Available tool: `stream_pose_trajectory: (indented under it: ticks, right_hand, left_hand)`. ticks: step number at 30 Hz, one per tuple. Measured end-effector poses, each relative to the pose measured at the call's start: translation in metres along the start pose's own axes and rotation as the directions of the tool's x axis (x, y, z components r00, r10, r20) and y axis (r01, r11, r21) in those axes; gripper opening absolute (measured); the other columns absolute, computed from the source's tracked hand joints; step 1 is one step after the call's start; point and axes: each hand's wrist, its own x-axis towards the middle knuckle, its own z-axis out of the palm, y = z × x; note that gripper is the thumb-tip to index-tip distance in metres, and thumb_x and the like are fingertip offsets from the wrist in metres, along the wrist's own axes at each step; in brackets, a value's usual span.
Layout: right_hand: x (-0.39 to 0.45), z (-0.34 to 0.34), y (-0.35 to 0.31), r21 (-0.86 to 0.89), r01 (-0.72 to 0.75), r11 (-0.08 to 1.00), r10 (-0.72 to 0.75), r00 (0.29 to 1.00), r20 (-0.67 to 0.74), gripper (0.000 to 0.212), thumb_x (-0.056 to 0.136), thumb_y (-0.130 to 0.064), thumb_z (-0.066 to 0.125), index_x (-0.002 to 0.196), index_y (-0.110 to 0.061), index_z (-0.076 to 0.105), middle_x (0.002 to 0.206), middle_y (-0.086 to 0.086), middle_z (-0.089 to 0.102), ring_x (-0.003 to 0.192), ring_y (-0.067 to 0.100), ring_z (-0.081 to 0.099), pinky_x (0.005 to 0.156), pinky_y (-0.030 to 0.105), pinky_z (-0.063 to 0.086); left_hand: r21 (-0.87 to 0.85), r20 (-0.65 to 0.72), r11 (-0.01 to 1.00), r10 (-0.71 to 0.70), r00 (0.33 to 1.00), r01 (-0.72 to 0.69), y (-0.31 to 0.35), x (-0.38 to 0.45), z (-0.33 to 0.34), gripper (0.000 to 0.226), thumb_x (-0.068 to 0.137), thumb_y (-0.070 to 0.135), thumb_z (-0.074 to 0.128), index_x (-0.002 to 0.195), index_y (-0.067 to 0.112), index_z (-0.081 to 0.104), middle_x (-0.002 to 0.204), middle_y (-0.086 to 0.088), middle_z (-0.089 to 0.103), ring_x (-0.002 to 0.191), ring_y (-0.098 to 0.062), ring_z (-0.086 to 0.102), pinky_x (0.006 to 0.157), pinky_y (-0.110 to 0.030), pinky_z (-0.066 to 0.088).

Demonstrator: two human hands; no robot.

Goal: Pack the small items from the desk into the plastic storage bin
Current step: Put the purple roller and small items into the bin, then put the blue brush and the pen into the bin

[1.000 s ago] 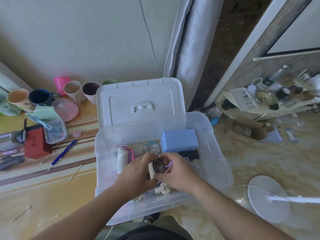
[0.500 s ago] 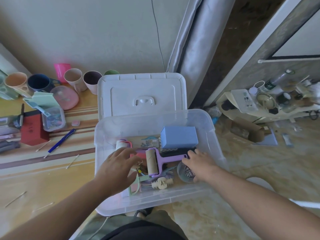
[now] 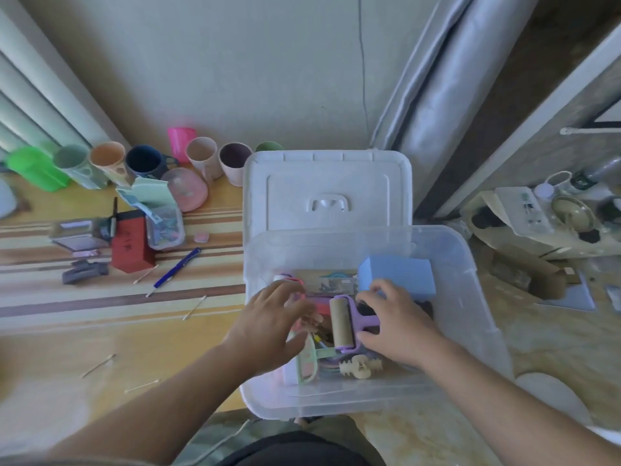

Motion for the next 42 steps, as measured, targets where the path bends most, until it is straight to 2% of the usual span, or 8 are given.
stream_pose_trajectory:
  ticks: [8,15,22,27,31,36,39,42]
  right_hand:
    - [0.084,-0.009,-0.183,0.129,0.376,0.918,-0.298,0.866,-0.402,0.033,0.083,-0.017,0.073,0.116,-0.017,0.074,0.110,0.002,0.058,0.106,0.028,0.055,0.087,0.042,0.051]
    - [0.196,0.036,-0.300,0.076,0.282,0.956,-0.274,0.956,-0.106,0.039,0.092,-0.025,0.061,0.131,-0.027,0.062,0.129,-0.004,0.050,0.121,0.026,0.049,0.085,0.040,0.052]
    - [0.302,0.068,-0.371,-0.073,0.125,0.989,-0.131,0.988,-0.079,0.035,0.095,-0.039,0.062,0.126,-0.025,0.054,0.116,0.001,0.051,0.102,0.027,0.055,0.078,0.044,0.055]
    - [0.353,0.070,-0.401,-0.038,0.062,0.997,-0.067,0.988,-0.137,0.024,0.097,-0.043,0.059,0.109,-0.023,0.058,0.103,0.000,0.054,0.087,0.025,0.054,0.060,0.038,0.048]
    - [0.375,0.075,-0.414,-0.114,-0.016,0.993,0.000,0.990,-0.141,0.025,0.100,-0.046,0.059,0.102,-0.021,0.060,0.089,0.000,0.059,0.074,0.026,0.054,0.047,0.030,0.030]
    - [0.390,0.075,-0.420,-0.210,-0.066,0.976,0.048,0.995,-0.088,0.016,0.097,-0.030,0.069,0.109,-0.020,0.069,0.089,0.002,0.064,0.082,0.028,0.056,0.060,0.034,0.043]
    - [0.394,0.074,-0.421,-0.125,-0.101,0.987,0.094,0.994,-0.062,0.012,0.098,-0.022,0.069,0.108,-0.016,0.070,0.091,0.004,0.065,0.081,0.027,0.061,0.060,0.034,0.046]
    - [0.394,0.074,-0.419,-0.072,-0.071,0.995,0.066,0.995,-0.073,0.009,0.099,-0.015,0.066,0.106,-0.013,0.069,0.096,0.006,0.065,0.083,0.027,0.062,0.062,0.033,0.044]
  left_hand:
    - [-0.159,-0.298,0.915,-0.402,0.866,0.371,-0.134,-0.049,-0.050,0.035,0.084,0.032,0.071,0.118,0.032,0.065,0.129,0.008,0.054,0.122,-0.022,0.051,0.100,-0.037,0.044]
    - [-0.022,0.041,0.657,-0.753,0.657,0.754,-0.299,-0.099,-0.064,0.061,0.081,0.039,0.068,0.138,0.041,0.046,0.141,-0.002,0.040,0.131,-0.034,0.039,0.103,-0.051,0.046]
    - [-0.081,-0.089,0.558,-0.829,0.552,0.826,-0.394,-0.054,-0.062,0.060,0.082,0.055,0.056,0.139,0.039,0.045,0.132,-0.002,0.055,0.118,-0.033,0.055,0.093,-0.050,0.052]
    - [-0.033,-0.047,0.540,-0.841,0.539,0.841,-0.440,-0.035,-0.072,0.029,0.082,0.061,0.048,0.099,0.041,0.061,0.072,0.014,0.059,0.065,-0.017,0.056,0.056,-0.029,0.044]
    - [0.002,-0.028,0.550,-0.835,0.550,0.835,-0.457,-0.032,-0.071,0.033,0.080,0.071,0.053,0.087,0.039,0.056,0.066,0.014,0.056,0.055,-0.010,0.050,0.048,-0.024,0.036]
    - [-0.018,-0.106,0.642,-0.763,0.637,0.766,-0.467,-0.033,-0.072,0.024,0.089,0.059,0.050,0.098,0.037,0.055,0.078,0.013,0.060,0.068,-0.014,0.057,0.050,-0.027,0.040]
    - [0.080,-0.114,0.784,-0.606,0.787,0.615,-0.481,-0.027,-0.075,0.037,0.096,0.036,0.051,0.132,0.046,0.051,0.122,0.003,0.058,0.110,-0.026,0.053,0.079,-0.041,0.051]
    - [0.286,-0.008,0.837,-0.485,0.875,0.467,-0.490,-0.015,-0.079,0.040,0.099,0.035,0.052,0.136,0.051,0.052,0.133,0.008,0.058,0.121,-0.026,0.049,0.097,-0.042,0.042]
